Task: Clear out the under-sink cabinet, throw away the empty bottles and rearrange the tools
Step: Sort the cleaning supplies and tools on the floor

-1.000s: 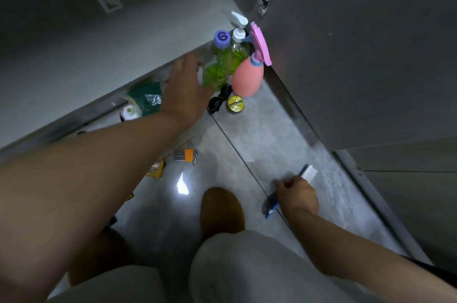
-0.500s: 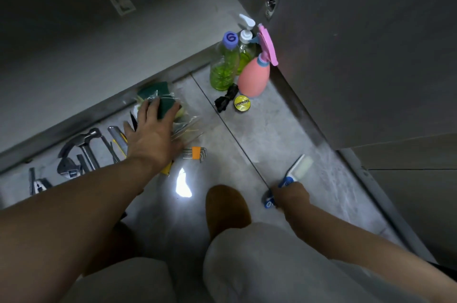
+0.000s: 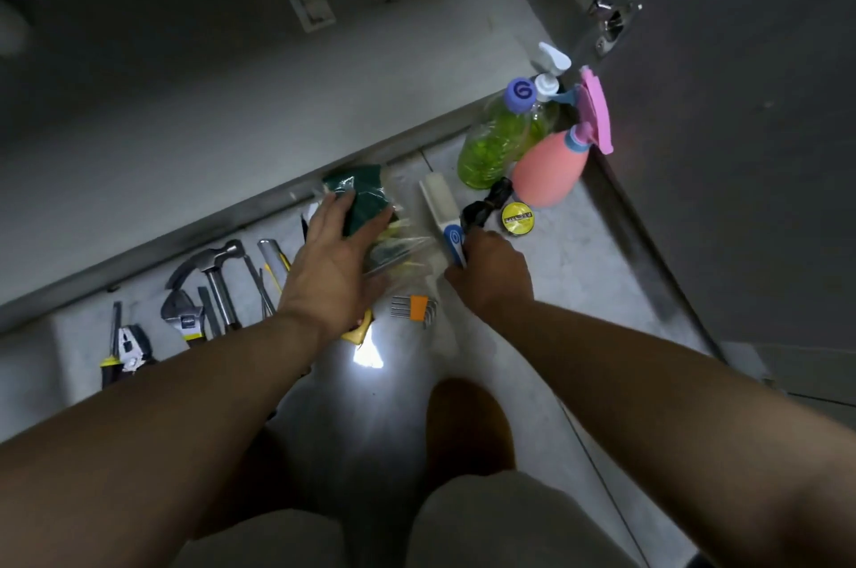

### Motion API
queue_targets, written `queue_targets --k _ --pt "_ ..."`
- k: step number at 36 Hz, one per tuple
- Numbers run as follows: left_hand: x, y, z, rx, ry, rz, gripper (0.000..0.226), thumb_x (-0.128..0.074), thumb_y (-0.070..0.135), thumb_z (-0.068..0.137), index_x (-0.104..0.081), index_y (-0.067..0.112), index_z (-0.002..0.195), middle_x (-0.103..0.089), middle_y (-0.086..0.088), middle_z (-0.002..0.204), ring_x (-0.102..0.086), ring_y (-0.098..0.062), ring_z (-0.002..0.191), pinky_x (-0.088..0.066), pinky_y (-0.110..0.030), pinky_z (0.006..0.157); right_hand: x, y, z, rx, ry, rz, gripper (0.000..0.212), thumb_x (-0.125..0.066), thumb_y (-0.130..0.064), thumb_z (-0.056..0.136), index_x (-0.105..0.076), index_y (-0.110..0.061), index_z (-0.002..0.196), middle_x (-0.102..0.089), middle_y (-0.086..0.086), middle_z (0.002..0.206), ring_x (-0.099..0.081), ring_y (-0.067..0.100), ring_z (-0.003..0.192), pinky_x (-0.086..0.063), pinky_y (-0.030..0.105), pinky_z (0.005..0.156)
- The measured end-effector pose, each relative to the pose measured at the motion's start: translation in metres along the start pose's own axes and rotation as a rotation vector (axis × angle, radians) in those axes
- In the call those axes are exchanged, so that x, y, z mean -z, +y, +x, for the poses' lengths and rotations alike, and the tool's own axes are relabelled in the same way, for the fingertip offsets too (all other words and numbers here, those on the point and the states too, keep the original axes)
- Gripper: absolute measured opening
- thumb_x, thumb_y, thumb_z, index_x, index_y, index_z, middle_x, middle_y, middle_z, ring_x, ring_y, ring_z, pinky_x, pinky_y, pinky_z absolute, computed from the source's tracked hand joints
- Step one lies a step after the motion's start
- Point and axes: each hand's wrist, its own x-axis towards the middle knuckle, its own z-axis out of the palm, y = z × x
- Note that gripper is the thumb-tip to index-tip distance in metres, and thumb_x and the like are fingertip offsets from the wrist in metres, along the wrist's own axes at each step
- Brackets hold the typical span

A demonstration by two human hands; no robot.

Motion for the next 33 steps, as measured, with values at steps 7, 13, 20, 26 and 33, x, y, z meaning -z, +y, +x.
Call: queue_targets --k 7,13,20,26,33 --pt "0.003 0.0 -0.01 0.057 0.176 -0.319 0.037 -0.062 0.044 0.096 -0.063 0.031 0.13 -0.028 0.002 0.159 -0.023 -0.017 0.148 -0.027 -0.034 0.119 -0.002 -0.019 0.015 -0.073 0.094 0.167 0.035 -0.056 -0.009 0.089 -0.05 -0.004 0.123 -0.051 0.02 0.128 -0.058 0.043 0.107 -0.042 0.039 0.076" --pt "0.005 0.008 0.002 0.415 0.235 -0.555 0.05 -0.071 0.035 0.093 -0.044 0.019 0.132 -0.045 -0.002 0.134 -0.048 -0.022 0.124 -0.048 -0.043 0.105 0.007 -0.046 0.016 -0.058 0.053 0.68 0.023 -0.054 -0.033 0.098 -0.064 -0.013 0.097 -0.065 -0.001 0.089 -0.059 0.017 0.084 -0.037 0.027 0.071" --pt "-0.002 0.007 0.012 0.57 0.077 -0.656 0.054 -0.07 0.019 0.091 -0.045 0.015 0.139 -0.062 -0.011 0.129 -0.061 -0.029 0.117 -0.053 -0.041 0.098 0.008 -0.071 0.032 -0.192 -0.386 0.777 0.073 -0.061 -0.059 0.089 -0.05 -0.008 0.14 -0.059 0.011 0.132 -0.06 0.027 0.115 -0.052 0.041 0.098" --pt "0.003 0.008 0.014 0.563 -0.022 -0.565 0.04 -0.063 0.021 0.09 -0.049 0.019 0.128 -0.066 -0.009 0.12 -0.063 -0.03 0.109 -0.056 -0.043 0.093 0.006 -0.083 0.038 -0.292 -0.445 0.953 0.07 -0.077 -0.058 0.076 -0.065 -0.006 0.122 -0.074 0.012 0.11 -0.071 0.027 0.098 -0.058 0.035 0.08" --pt "0.009 0.017 0.003 0.464 0.03 -0.819 0.037 -0.058 0.012 0.09 -0.048 0.034 0.119 -0.068 0.01 0.1 -0.067 -0.01 0.093 -0.056 -0.032 0.079 0.01 -0.068 0.019 -0.248 -0.53 1.176 0.051 -0.085 -0.04 0.073 -0.073 -0.009 0.112 -0.077 0.011 0.102 -0.074 0.029 0.095 -0.06 0.037 0.079"
